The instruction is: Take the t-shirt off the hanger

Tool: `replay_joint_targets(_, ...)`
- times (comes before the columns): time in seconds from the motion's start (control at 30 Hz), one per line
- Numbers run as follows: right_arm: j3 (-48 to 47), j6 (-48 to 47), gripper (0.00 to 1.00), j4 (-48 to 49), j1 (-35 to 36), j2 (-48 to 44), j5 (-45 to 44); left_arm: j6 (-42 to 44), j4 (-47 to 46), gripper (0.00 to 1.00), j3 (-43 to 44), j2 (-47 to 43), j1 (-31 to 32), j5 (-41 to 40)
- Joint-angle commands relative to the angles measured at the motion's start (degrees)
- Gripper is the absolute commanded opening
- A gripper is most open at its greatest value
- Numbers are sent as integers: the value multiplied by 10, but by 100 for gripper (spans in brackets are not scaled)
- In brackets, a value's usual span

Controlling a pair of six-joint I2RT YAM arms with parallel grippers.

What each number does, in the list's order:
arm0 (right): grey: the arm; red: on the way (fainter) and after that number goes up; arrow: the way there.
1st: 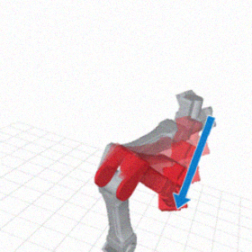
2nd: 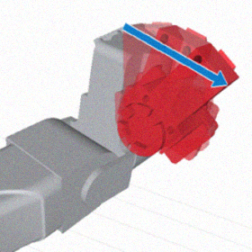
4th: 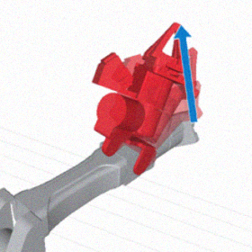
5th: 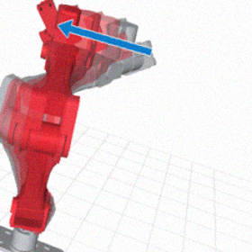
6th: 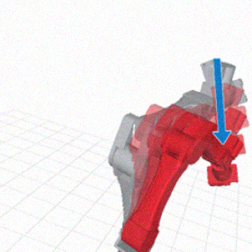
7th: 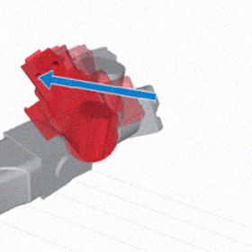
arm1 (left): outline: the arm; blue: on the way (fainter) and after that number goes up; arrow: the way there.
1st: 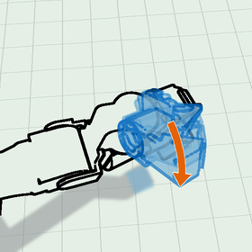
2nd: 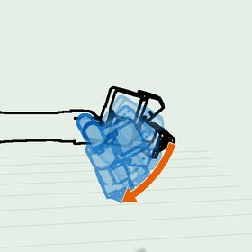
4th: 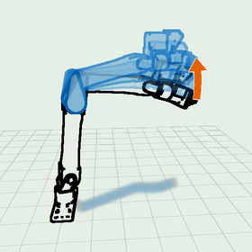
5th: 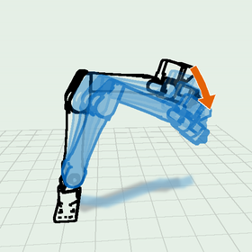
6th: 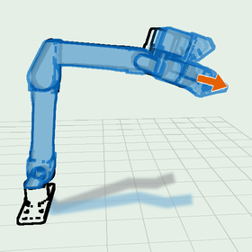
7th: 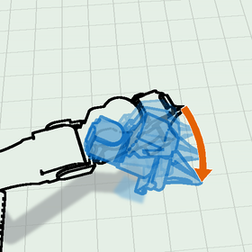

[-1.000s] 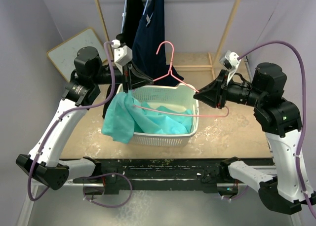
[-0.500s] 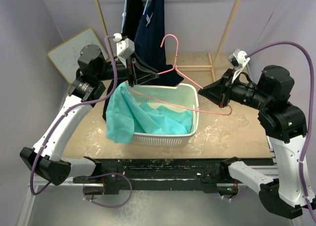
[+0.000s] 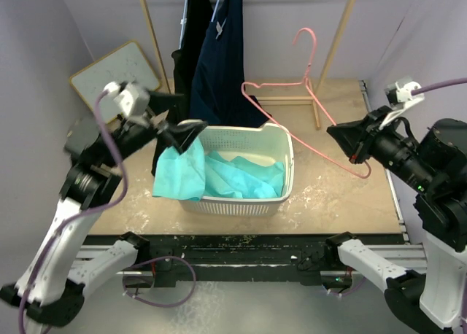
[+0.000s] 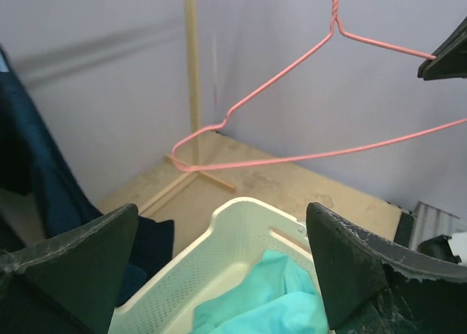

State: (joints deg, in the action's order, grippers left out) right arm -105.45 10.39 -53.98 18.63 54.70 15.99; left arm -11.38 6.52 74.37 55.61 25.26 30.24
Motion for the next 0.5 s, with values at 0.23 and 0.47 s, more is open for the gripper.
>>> replay_joint_targets(0.23, -79, 26, 0, 96, 1, 91, -192, -35, 90, 99, -206, -261, 1, -235)
replay_joint_targets(0.47, -144, 9, 0, 202, 1, 211, -317, -67, 107, 99, -295, -374, 1, -290)
